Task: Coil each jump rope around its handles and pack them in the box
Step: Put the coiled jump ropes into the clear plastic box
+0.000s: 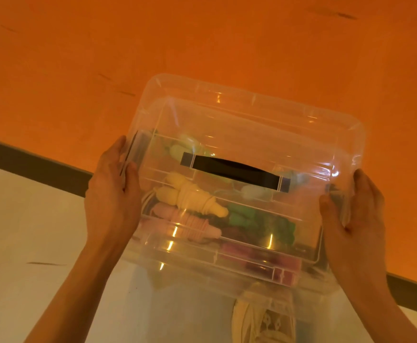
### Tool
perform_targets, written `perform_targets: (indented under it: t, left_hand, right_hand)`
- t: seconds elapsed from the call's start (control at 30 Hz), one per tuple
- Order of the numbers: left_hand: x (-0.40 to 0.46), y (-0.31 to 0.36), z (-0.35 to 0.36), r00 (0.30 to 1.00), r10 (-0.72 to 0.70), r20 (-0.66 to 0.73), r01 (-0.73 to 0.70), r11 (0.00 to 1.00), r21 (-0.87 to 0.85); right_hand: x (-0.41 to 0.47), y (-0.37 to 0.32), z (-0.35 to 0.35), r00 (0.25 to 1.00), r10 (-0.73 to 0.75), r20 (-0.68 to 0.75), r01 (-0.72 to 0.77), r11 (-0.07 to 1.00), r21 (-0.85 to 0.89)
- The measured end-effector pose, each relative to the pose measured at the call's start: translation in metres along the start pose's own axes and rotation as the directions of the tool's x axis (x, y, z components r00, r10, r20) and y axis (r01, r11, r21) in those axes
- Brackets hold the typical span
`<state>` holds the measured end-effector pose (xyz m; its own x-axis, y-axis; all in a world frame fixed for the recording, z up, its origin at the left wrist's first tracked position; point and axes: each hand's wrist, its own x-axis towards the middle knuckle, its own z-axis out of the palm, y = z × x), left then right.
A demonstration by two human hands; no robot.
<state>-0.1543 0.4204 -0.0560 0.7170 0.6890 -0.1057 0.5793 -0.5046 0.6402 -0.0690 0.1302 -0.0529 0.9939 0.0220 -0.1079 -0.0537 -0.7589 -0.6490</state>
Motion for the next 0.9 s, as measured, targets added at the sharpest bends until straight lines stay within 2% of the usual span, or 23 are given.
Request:
perform_targets:
  t: [0.17,0.9]
  left_hand:
    - [-0.008,-0.005,-0.003,1.0,0.021,-0.012,-0.02,0.997,0.076]
    - [-0.031,-0.021,-0.001,1.0,0.008,-0.001,-0.008,0.999,0.043]
  right_hand:
    - [-0.008,0.003,0.002,0.999,-0.034,-0.028,0.034,0.999,0.004]
    - [-0.046,0.02,0.006,1.0,-0.012,-0.006,0.012,1.0,0.013]
